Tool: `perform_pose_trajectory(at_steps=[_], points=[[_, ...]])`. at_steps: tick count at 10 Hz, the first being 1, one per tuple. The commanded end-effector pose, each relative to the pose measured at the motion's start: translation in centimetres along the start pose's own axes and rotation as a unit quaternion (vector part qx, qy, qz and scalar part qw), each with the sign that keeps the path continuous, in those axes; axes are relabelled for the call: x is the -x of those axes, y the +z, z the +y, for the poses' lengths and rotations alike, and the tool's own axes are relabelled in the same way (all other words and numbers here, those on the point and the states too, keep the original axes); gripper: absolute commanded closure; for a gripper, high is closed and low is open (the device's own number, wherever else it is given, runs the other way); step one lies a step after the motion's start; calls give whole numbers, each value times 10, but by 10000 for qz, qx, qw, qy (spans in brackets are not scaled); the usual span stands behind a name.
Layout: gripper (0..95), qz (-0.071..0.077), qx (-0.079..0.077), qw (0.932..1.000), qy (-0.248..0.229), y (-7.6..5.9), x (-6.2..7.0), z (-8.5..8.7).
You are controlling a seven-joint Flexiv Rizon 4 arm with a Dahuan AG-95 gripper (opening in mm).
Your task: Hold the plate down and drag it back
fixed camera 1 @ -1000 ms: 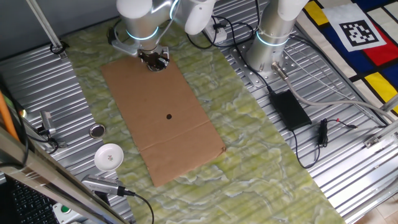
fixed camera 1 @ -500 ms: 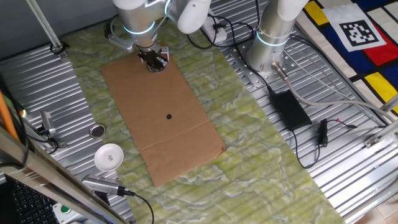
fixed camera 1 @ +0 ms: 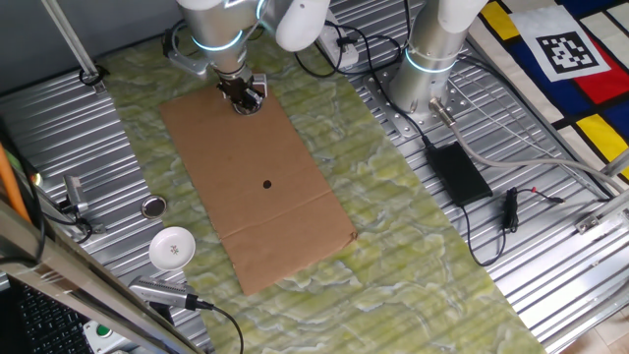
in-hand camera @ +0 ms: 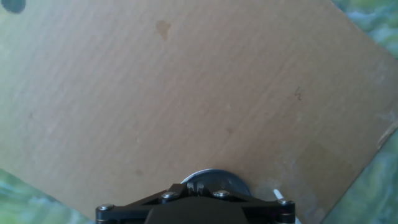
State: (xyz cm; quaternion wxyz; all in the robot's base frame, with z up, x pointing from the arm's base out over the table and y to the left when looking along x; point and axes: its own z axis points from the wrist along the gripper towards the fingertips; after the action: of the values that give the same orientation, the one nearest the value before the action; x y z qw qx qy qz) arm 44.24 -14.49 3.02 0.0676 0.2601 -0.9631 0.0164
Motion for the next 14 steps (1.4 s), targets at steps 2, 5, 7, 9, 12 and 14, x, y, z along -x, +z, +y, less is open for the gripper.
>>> perform_pose_trajectory(at_steps=[2, 5, 7, 9, 12, 14], points=[[950, 141, -97, 9998, -129, 2, 1, 0], [950, 285, -291, 9989, -218, 3, 1, 0], [950, 282, -285, 9990, -189, 3, 0, 0], [950, 258, -254, 9992, -147, 3, 0, 0], [950, 159, -151, 9997, -82, 3, 0, 1], [950, 195, -178, 9996, -123, 3, 0, 0]])
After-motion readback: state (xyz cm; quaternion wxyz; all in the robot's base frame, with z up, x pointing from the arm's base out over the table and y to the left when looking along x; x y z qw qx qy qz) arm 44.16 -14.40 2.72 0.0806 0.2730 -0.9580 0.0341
